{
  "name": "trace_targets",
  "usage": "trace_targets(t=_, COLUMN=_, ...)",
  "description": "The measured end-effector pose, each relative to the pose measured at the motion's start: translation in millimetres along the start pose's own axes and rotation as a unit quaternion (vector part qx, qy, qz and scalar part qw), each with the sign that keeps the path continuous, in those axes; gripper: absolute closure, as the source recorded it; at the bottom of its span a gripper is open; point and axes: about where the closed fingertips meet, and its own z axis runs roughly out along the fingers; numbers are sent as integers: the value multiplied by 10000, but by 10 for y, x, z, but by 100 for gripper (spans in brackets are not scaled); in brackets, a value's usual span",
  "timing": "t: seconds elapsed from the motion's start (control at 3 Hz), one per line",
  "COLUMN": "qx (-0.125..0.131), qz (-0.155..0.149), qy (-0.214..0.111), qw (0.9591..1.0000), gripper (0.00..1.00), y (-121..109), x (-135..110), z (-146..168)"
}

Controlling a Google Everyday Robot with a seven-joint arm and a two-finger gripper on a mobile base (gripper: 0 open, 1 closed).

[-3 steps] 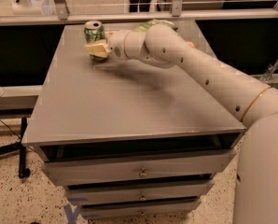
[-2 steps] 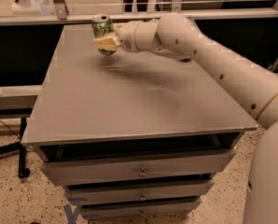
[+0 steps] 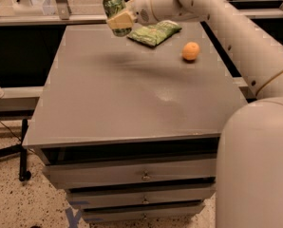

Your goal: Knock green can over

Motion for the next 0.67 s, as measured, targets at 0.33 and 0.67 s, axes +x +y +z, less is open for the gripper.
trace_targets(t=0.33, qx=-111, qz=-308, qy=553, qw=9979, gripper=100, y=-119, x=-139, z=-192)
trace_targets(t=0.67, qx=-562, qz=-682, qy=1340, qw=9870, gripper=100, y=126, x=-46, z=-252)
